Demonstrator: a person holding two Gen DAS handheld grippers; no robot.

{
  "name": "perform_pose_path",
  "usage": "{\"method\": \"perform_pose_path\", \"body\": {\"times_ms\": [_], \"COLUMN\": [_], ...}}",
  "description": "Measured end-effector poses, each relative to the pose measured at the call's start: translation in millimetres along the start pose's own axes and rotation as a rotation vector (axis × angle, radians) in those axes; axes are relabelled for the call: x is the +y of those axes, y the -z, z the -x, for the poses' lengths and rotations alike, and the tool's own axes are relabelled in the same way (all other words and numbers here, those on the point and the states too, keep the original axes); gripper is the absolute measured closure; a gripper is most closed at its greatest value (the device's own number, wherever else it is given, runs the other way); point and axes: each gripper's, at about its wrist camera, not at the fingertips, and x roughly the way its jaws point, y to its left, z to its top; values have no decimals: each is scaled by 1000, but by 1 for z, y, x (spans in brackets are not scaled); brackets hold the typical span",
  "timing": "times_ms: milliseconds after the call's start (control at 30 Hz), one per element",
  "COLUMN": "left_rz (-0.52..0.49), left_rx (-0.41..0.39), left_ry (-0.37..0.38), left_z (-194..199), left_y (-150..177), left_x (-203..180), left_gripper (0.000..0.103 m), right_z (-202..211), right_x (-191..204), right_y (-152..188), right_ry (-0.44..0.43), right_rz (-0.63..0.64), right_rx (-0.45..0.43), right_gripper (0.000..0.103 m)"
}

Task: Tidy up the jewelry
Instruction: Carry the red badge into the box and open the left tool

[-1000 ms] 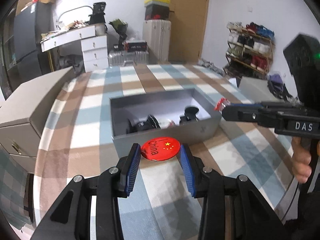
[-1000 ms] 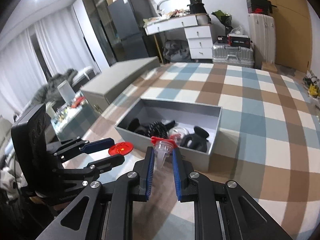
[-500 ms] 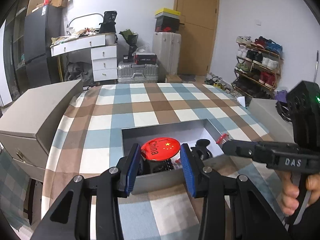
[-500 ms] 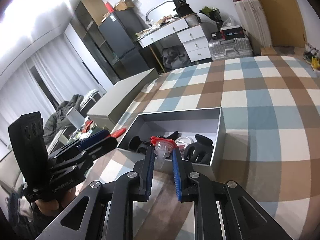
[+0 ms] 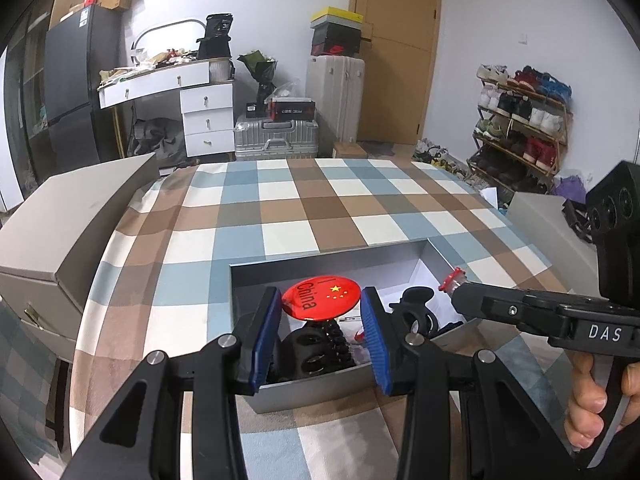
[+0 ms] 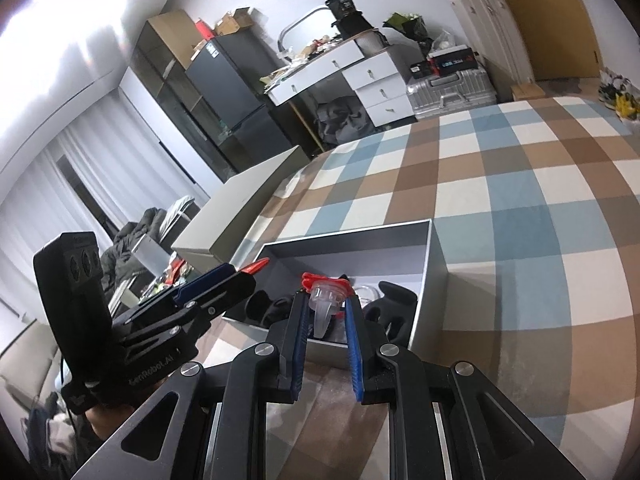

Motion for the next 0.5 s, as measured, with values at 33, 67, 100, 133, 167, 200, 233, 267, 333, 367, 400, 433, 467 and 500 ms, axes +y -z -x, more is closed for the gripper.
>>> {"method": "perform_pose_path", "body": {"times_ms": [33, 67, 100, 133, 167, 200, 233, 267, 333, 367, 400, 433, 467, 500], "left_rz": [-3, -5, -6, -10, -16, -23, -31, -37, -38, -38, -37, -35, -33, -31], "left_rx": [3, 5, 5, 6, 8, 8, 8, 7, 8, 8, 8, 9, 10, 11], "left_ry": [0, 2, 0, -3, -5, -7, -11, -14, -14, -14, -17, -16, -18, -20], "left_z": [-1, -2, -3, -3, -4, -5, -5, -5, -6, -7, -6, -7, -7, -8], "left_y": [0, 1, 2, 2, 2, 3, 3, 3, 2, 1, 2, 2, 2, 2], "left_x": [-1, -2, -3, -4, -5, -7, -8, -10, -10, -10, -10, -11, -11, -12], "left_gripper": [68, 68, 68, 68, 68, 68, 68, 68, 68, 68, 68, 68, 68, 68], "right_z": [0, 0, 0, 0, 0, 0, 0, 0, 1, 0, 0, 0, -1, 0], "right_x": [0, 2, 4, 5, 5, 5, 5, 5, 7, 7, 7, 8, 8, 8], "right_y": [0, 1, 1, 1, 1, 1, 0, 0, 0, -1, -1, 0, 0, 0], "right_ry": [5, 11, 15, 16, 16, 14, 15, 23, 30, 36, 40, 40, 38, 37], "right_rz": [1, 7, 16, 19, 18, 16, 12, 11, 16, 18, 21, 21, 19, 16], "right_rx": [2, 3, 5, 3, 2, 1, -1, -3, -9, -11, -12, -10, -8, -8], "right_gripper": [85, 85, 85, 85, 85, 85, 85, 85, 85, 85, 85, 85, 85, 85]}}
